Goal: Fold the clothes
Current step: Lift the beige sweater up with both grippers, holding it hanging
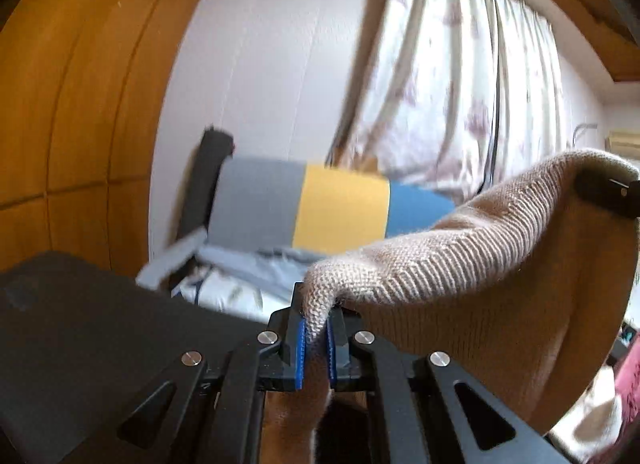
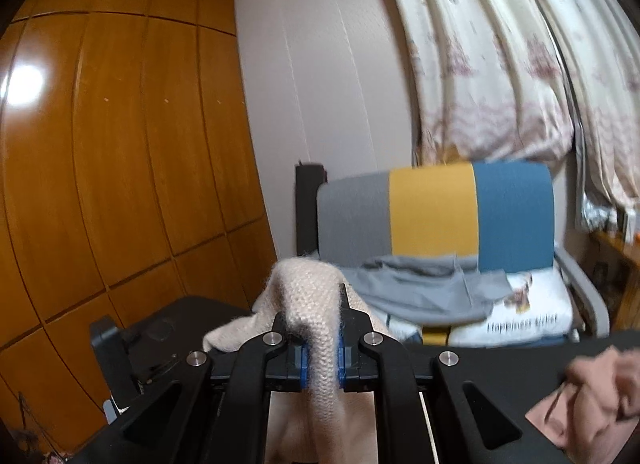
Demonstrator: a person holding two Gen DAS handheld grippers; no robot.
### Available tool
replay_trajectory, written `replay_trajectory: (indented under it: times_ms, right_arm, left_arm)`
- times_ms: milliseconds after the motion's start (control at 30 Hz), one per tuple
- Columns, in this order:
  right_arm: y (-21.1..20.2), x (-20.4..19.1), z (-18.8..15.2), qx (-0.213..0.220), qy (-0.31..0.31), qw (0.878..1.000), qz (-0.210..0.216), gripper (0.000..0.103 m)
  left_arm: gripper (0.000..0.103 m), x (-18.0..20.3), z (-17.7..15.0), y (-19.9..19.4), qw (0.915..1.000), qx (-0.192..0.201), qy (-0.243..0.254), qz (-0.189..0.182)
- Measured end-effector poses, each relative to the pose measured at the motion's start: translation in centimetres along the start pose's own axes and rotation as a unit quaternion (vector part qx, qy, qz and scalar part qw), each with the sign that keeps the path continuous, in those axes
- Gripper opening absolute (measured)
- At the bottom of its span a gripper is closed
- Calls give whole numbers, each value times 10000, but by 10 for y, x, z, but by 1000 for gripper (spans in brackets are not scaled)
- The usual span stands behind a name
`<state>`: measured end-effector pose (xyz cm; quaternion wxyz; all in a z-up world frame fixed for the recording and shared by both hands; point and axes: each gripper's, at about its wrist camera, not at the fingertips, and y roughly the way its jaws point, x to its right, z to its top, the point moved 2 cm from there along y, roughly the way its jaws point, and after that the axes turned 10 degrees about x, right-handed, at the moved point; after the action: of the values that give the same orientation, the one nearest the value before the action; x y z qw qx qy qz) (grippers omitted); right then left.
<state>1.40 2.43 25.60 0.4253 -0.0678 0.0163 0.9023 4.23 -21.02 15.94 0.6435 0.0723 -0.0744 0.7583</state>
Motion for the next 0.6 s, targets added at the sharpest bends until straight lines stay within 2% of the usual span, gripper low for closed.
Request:
replay_trajectory:
  times_ms: [233, 433, 600]
  right_arm:
    - [-24, -37, 80, 944, -673, 9931, 201, 10]
    - [-54, -54, 129, 1539, -576, 9849, 543, 10]
    - [-74, -57, 152, 1872, -382, 9785, 775, 10]
  left_arm:
    - [6, -2, 95, -37, 9944, 1035, -69, -189]
    - [7, 1, 157, -81, 9840, 1744, -45, -353]
    - [7, 4, 191, -109, 9775, 2037, -112, -538]
